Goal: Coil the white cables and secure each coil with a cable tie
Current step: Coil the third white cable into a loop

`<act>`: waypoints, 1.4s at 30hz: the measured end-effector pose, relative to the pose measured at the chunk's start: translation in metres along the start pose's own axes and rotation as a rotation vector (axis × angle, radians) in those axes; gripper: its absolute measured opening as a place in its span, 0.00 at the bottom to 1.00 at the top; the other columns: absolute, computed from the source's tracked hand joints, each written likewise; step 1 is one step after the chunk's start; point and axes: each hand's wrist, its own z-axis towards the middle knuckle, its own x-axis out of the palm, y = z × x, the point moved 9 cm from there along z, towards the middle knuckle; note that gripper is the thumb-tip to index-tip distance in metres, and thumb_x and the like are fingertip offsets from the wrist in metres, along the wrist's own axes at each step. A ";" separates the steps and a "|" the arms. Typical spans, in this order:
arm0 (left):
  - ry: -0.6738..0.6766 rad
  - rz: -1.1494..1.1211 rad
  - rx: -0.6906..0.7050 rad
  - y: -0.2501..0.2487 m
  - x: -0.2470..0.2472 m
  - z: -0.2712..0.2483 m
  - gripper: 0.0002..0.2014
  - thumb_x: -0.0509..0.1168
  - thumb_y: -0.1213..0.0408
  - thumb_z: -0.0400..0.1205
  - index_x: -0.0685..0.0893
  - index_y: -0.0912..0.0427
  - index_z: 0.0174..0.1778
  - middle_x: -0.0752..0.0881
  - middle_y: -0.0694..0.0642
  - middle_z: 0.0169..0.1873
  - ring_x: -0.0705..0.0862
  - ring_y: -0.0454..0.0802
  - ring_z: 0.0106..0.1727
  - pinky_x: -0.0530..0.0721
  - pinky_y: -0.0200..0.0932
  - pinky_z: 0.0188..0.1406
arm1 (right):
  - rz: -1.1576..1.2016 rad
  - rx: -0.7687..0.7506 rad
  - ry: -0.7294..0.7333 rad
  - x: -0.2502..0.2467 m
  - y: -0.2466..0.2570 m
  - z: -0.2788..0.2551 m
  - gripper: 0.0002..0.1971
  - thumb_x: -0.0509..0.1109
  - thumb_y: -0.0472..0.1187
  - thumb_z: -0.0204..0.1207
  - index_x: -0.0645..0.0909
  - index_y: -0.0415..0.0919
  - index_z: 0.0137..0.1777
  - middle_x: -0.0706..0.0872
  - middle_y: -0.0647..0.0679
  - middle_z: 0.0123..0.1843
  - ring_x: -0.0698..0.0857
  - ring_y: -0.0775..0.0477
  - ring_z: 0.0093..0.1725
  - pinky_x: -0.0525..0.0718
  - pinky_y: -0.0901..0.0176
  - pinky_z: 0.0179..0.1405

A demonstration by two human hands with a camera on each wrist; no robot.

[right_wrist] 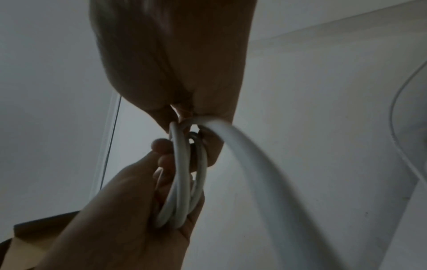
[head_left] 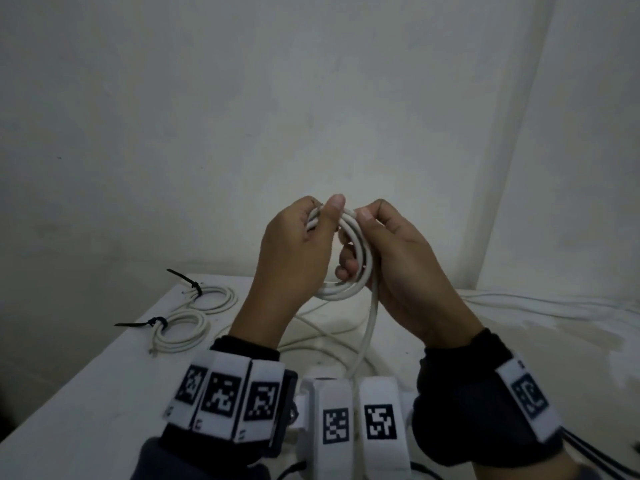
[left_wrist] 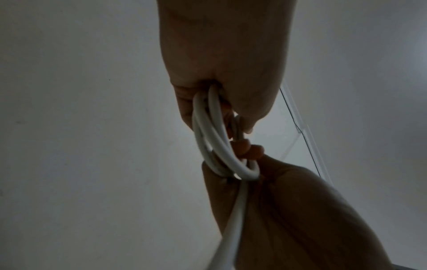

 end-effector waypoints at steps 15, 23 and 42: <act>0.292 -0.181 -0.111 -0.001 0.027 -0.008 0.12 0.52 0.51 0.86 0.74 0.56 0.49 0.77 0.50 0.36 0.78 0.40 0.35 0.83 0.34 0.40 | 0.149 -0.036 -0.064 -0.021 0.007 0.002 0.10 0.60 0.38 0.83 0.74 0.42 0.39 0.65 0.53 0.22 0.60 0.59 0.18 0.61 0.70 0.14; 0.518 -0.059 -0.273 0.021 0.044 -0.021 0.18 0.56 0.56 0.86 0.84 0.60 0.37 0.83 0.51 0.24 0.76 0.44 0.24 0.74 0.36 0.28 | 0.275 -0.230 -0.471 -0.078 0.014 -0.003 0.12 0.56 0.39 0.87 0.69 0.45 0.40 0.70 0.54 0.24 0.64 0.57 0.21 0.67 0.67 0.20; -0.012 -0.931 -0.660 0.058 0.012 -0.009 0.12 0.54 0.71 0.87 0.82 0.70 0.49 0.79 0.52 0.22 0.75 0.39 0.18 0.81 0.32 0.21 | 0.585 -0.145 -0.334 -0.059 0.001 0.006 0.11 0.56 0.39 0.87 0.72 0.44 0.41 0.75 0.51 0.25 0.68 0.56 0.22 0.73 0.66 0.23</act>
